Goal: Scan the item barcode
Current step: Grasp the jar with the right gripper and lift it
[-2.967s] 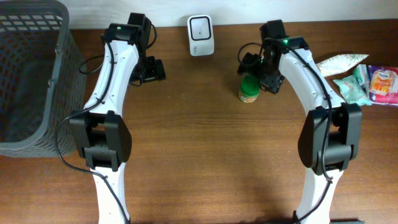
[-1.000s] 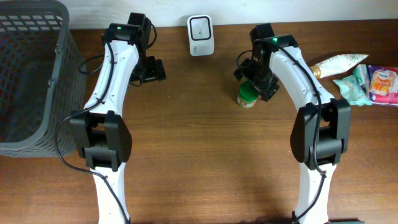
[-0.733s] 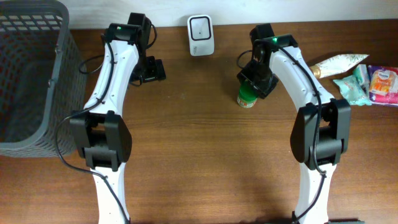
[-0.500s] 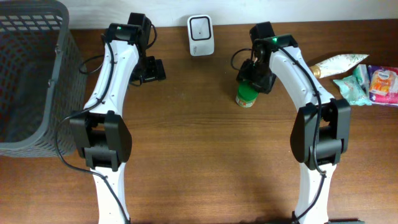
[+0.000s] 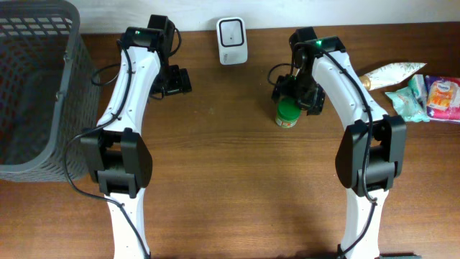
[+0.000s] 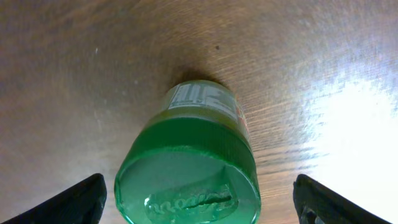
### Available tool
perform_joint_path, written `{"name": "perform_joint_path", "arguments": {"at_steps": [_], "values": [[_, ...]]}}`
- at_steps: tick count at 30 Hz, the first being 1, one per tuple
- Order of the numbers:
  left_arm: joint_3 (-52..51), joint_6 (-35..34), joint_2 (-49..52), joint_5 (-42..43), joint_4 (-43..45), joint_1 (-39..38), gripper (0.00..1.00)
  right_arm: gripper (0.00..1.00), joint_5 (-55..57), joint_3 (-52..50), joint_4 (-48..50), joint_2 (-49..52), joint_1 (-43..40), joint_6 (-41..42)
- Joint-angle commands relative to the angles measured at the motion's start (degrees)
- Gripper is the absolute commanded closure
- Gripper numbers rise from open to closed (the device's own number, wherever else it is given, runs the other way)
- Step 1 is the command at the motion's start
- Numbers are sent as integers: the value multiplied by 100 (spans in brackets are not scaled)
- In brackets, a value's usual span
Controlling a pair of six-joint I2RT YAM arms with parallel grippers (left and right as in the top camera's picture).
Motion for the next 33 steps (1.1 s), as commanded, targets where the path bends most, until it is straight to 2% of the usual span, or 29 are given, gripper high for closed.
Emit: {"name": "perform_joint_path", "arguments": {"at_steps": [1,5,10,11,13,15,18,22,27,29,30,31,33], "values": [[-50,-57,-11,-85,-4,0,1,10,52,-76,173,-13,59,1537],[-50,-57,-11,-85,-4,0,1,24,52,-223,264,-13,59,1718],[-50,-57,-11,-85,-4,0,1,27,52,-354,341,-13,63,1714],[-50,-57,-11,-85,-4,0,1,31,52,-354,361,-13,63,1711],[-50,-57,-11,-85,-4,0,1,43,-44,-354,380,-13,63,1530],[-50,-57,-11,-85,-4,0,1,42,-133,-348,433,-13,63,1187],[-50,-57,-11,-85,-4,0,1,38,-411,-348,439,-13,59,776],[-50,-57,-11,-85,-4,0,1,38,-892,-348,444,-13,59,780],[-50,-57,-11,-85,-4,0,1,19,-844,-350,553,-13,59,782],[-50,-57,-11,-85,-4,0,1,18,-807,-350,551,-13,59,782],[-50,-57,-11,-85,-4,0,1,12,-809,-350,549,-13,59,782],[-50,-57,-11,-85,-4,0,1,1,-811,-350,549,-13,66,782],[-50,-57,-11,-85,-4,0,1,1,-804,-356,544,-13,92,780]]}}
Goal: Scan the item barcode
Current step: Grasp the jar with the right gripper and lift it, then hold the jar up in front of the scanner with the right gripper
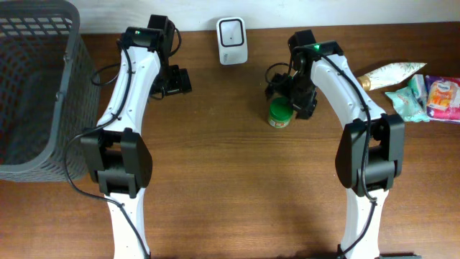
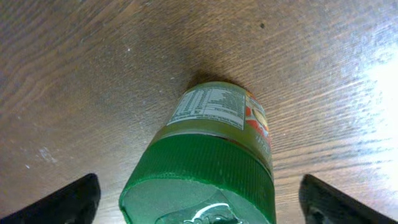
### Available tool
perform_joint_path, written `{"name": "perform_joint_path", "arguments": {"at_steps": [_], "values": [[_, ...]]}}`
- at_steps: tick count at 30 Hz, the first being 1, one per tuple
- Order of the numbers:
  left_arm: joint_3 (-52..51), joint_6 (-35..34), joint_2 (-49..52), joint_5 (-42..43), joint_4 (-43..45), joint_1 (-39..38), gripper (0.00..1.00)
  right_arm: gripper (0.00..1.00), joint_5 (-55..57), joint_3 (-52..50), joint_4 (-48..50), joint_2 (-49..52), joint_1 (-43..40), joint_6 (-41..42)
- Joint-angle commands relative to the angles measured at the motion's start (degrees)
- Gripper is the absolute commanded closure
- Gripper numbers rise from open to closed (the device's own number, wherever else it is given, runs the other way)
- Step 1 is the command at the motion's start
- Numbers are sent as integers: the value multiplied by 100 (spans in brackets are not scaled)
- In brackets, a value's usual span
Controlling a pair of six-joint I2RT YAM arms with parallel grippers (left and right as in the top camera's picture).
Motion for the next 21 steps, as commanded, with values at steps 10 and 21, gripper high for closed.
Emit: {"name": "perform_joint_path", "arguments": {"at_steps": [10,21], "values": [[-50,-57,-11,-85,-4,0,1,32,149,-330,295,-13,240,39],[-50,-57,-11,-85,-4,0,1,40,-1451,122,323,-13,-39,11]]}}
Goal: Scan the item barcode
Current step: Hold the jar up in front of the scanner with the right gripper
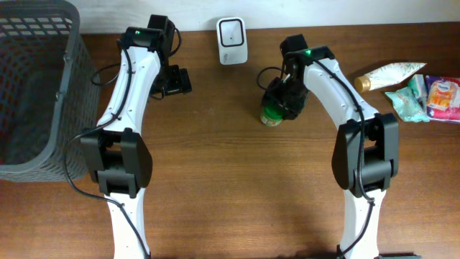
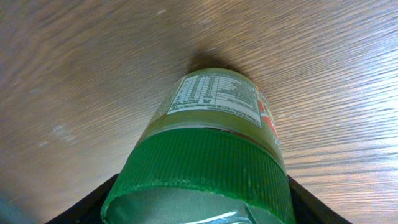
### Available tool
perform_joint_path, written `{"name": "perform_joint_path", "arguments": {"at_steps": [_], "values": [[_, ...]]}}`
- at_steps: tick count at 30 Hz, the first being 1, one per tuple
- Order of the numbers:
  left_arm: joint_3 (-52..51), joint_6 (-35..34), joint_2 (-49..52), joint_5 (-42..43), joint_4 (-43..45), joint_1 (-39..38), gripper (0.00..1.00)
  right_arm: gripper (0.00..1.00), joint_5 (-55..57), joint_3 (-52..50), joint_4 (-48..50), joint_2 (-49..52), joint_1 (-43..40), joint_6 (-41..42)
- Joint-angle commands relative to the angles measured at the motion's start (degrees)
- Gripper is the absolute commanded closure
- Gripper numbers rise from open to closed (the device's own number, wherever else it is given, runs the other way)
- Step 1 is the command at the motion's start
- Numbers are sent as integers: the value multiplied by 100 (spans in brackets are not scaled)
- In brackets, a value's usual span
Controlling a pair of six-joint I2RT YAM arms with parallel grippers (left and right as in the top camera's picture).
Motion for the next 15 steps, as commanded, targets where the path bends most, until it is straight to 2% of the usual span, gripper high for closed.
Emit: {"name": "perform_joint_path", "arguments": {"at_steps": [1,6,8,12,15], "values": [[-50,-57,-11,-85,-7,11,1,40,-1202,407,28,-20,-264,-42],[-50,-57,-11,-85,-7,7,1,41,-2964,588,216,-20,-697,-422],[-50,-57,-11,-85,-7,7,1,42,-3836,588,304,-20,-852,-824],[-50,-57,-11,-83,-4,7,1,42,-5128,588,315,-20,-951,-1451],[-50,-57,-11,-83,-7,0,1,42,-6561,588,529,-20,-951,-1694]]}}
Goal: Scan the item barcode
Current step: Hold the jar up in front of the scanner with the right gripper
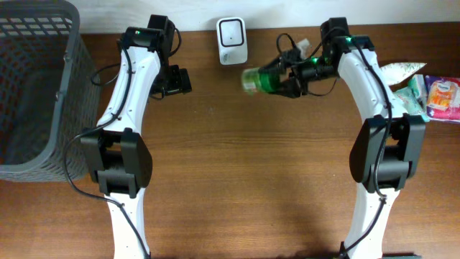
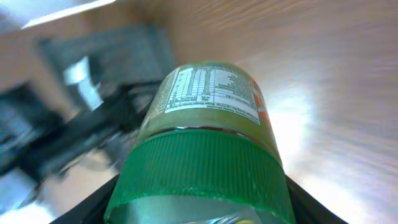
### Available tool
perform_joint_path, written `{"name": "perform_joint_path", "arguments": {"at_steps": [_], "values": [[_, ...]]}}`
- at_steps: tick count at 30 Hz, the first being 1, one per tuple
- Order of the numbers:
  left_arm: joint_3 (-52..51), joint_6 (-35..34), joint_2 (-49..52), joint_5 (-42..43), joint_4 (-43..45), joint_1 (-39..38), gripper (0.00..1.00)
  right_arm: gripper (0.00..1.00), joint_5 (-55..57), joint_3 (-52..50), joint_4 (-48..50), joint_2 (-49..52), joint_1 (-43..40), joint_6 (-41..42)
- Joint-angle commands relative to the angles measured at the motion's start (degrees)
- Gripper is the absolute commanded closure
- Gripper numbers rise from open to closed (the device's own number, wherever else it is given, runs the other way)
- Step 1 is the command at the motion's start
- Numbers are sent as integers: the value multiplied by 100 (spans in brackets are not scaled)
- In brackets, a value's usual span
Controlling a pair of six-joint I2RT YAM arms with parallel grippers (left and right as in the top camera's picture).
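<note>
A jar (image 1: 257, 79) with a green ribbed lid (image 2: 199, 171) and a white printed label (image 2: 211, 93) hangs on its side above the table, base pointing left. My right gripper (image 1: 279, 79) is shut on the lid, and its dark fingers (image 2: 93, 208) show at both sides of the lid. The white scanner (image 1: 232, 41) stands at the back edge, just left of and behind the jar. My left gripper (image 1: 175, 80) rests at the back left, away from the jar; its jaws cannot be made out.
A grey mesh basket (image 1: 36, 86) fills the left side. At the far right lie a cream tube (image 1: 392, 72), a teal packet (image 1: 404, 97) and a pink packet (image 1: 442, 93). Bare wooden table (image 1: 230, 173) lies in front.
The jar stood tilted on the table with my right gripper shut on its lid. Now it is lifted, lying sideways, farther back and left, close to the scanner. The left arm is unchanged.
My right gripper was open above the upright jar at centre right. Then its jaws were lower, either side of the lid. Then they were shut on the lid with the jar tilted. Now the jar is in the air beside the scanner.
</note>
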Motion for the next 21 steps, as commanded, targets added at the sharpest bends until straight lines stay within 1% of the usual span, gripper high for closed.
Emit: {"name": "perform_joint_path", "arguments": {"at_steps": [1,3,21], "values": [[-50,-57,-11,-85,-4,0,1,42,-2046,151,341,-24,20,-433],[-50,-57,-11,-85,-4,0,1,42,-2210,153,581,-24,20,-297],[-50,-57,-11,-85,-4,-2,1,42,-2208,153,533,-26,22,-57]]}}
